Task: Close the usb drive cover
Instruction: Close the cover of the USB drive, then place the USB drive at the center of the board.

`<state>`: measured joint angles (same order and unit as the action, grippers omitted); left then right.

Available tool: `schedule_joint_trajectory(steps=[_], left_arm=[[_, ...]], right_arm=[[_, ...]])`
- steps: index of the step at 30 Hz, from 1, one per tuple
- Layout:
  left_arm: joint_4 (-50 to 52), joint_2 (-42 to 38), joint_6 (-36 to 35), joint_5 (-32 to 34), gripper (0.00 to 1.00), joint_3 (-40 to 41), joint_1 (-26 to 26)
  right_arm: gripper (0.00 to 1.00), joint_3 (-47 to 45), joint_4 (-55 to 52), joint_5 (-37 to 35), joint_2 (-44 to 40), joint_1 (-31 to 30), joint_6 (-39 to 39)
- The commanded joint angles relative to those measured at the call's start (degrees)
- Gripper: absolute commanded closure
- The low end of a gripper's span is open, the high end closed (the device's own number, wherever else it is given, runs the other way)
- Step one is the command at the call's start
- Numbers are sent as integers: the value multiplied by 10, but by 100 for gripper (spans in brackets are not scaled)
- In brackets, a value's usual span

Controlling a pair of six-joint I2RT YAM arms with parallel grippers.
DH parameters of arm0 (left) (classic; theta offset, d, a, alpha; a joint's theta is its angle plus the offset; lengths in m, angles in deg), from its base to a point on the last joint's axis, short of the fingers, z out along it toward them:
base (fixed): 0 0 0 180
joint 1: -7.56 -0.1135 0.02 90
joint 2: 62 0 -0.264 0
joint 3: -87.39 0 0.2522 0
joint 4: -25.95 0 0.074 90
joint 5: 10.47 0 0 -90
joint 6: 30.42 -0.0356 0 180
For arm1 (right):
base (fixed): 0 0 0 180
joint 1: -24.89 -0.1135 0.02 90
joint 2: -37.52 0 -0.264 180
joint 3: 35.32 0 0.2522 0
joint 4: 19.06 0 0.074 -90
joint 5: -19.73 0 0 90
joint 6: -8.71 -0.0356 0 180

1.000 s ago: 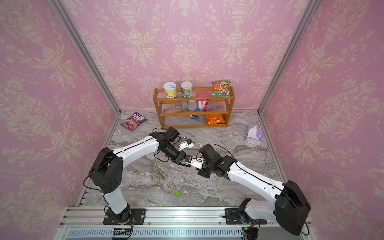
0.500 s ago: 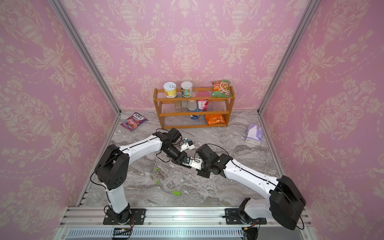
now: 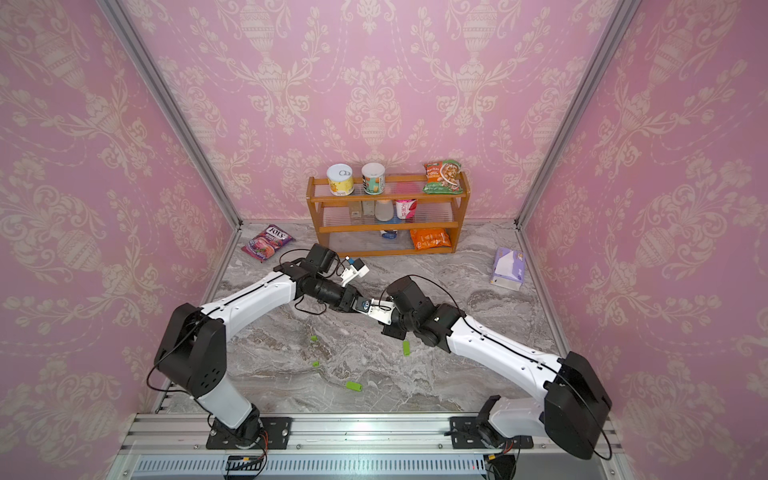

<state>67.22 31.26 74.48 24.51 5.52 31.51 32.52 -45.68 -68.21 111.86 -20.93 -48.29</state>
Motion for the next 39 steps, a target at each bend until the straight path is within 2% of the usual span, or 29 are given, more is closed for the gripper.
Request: schedule_joint_trajectory(steps=[1, 6, 11, 16, 20, 21, 25, 30, 33, 39], left_arm=[[-164, -38, 79, 140, 75, 41, -77], [-212, -108, 108, 177, 74, 68, -122], [-214, -130, 116, 211, 74, 76, -127], [-253, -176, 143, 296, 74, 134, -132], [-256, -195, 155, 322, 74, 147, -132], [-254, -196, 157, 323, 74, 148, -131], [-247, -181, 163, 307, 72, 142, -132], [-259, -153, 178, 263, 70, 135, -131], [-264, -150, 179, 257, 70, 136, -131], [-266, -156, 176, 254, 70, 140, -131]], right_arm=[[100, 35, 108, 88, -44, -29, 5], [100, 43, 81, 89, -19, -15, -3], [100, 43, 83, 109, 21, 14, -24], [100, 70, 59, 60, 97, 59, -96], [100, 81, 58, -10, 153, 80, -184], [100, 81, 63, -34, 165, 87, -218], [100, 65, 89, -55, 197, 137, -341], [100, 51, 109, -63, 218, 193, -428], [100, 61, 100, -58, 247, 221, -448], [100, 68, 98, -77, 295, 229, -449]])
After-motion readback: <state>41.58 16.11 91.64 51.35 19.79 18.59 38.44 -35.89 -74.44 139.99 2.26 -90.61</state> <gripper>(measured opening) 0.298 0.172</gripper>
